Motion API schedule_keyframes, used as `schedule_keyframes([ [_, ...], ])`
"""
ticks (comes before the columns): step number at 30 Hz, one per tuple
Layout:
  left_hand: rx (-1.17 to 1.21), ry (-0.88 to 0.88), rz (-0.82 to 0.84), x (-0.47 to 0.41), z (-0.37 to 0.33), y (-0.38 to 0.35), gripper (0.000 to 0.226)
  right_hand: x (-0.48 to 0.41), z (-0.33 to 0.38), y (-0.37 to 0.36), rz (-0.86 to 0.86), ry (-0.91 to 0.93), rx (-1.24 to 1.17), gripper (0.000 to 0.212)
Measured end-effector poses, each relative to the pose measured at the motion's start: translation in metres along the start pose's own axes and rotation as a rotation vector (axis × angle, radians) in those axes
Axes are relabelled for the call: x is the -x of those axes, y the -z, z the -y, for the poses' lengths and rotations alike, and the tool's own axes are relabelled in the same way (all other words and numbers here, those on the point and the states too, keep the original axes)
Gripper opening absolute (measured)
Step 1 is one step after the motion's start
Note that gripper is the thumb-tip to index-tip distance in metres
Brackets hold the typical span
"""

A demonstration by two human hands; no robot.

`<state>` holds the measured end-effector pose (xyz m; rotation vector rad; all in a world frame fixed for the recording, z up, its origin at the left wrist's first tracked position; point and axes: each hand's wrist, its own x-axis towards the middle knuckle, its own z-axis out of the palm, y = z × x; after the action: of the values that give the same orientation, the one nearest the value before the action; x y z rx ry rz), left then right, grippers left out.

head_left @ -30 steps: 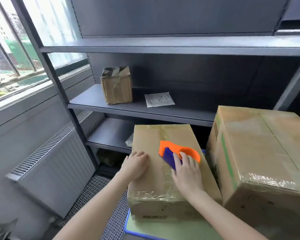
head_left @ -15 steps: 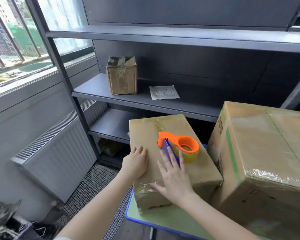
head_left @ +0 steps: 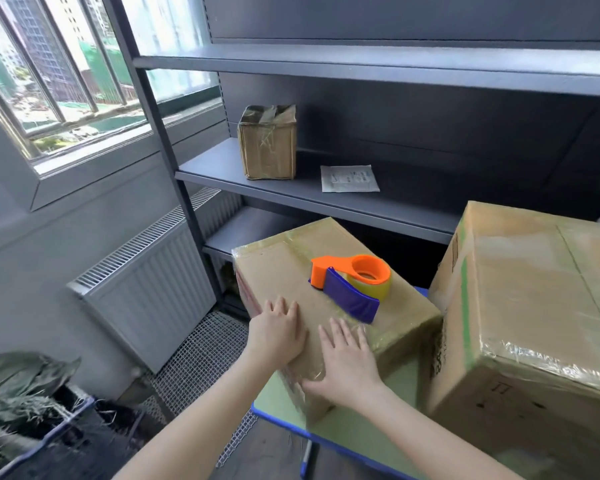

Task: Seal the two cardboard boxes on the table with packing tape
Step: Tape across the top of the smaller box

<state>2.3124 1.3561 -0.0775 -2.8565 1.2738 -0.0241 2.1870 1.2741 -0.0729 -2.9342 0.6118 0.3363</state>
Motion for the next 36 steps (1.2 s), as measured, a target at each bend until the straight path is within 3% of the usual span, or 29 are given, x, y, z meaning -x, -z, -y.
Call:
schedule_keyframes([
  [5,-0.045,-0.03,0.051,0.008,-0.015,0.011,0.056,0.006,-0.04,0.02,0.122,0.128,0.04,0.106],
  [11,0.0,-0.162,0.209,0.013,-0.038,0.018,0.083,0.02,-0.093,0.034,0.242,0.105,0.09,0.104],
  [15,-0.056,-0.15,0.293,0.01,-0.066,0.016,0.078,0.026,-0.102,0.035,0.228,0.041,0.106,0.104],
  [27,-0.163,-0.264,0.286,0.009,-0.136,0.027,0.072,0.059,-0.148,0.033,0.233,-0.036,0.102,0.086],
  [33,-0.143,-0.291,0.264,0.011,-0.129,0.031,0.067,0.058,-0.148,0.032,0.209,-0.078,0.046,0.082],
  [36,-0.03,-0.256,0.203,0.007,-0.119,0.036,0.054,0.052,-0.143,0.035,0.154,-0.171,0.001,0.067],
])
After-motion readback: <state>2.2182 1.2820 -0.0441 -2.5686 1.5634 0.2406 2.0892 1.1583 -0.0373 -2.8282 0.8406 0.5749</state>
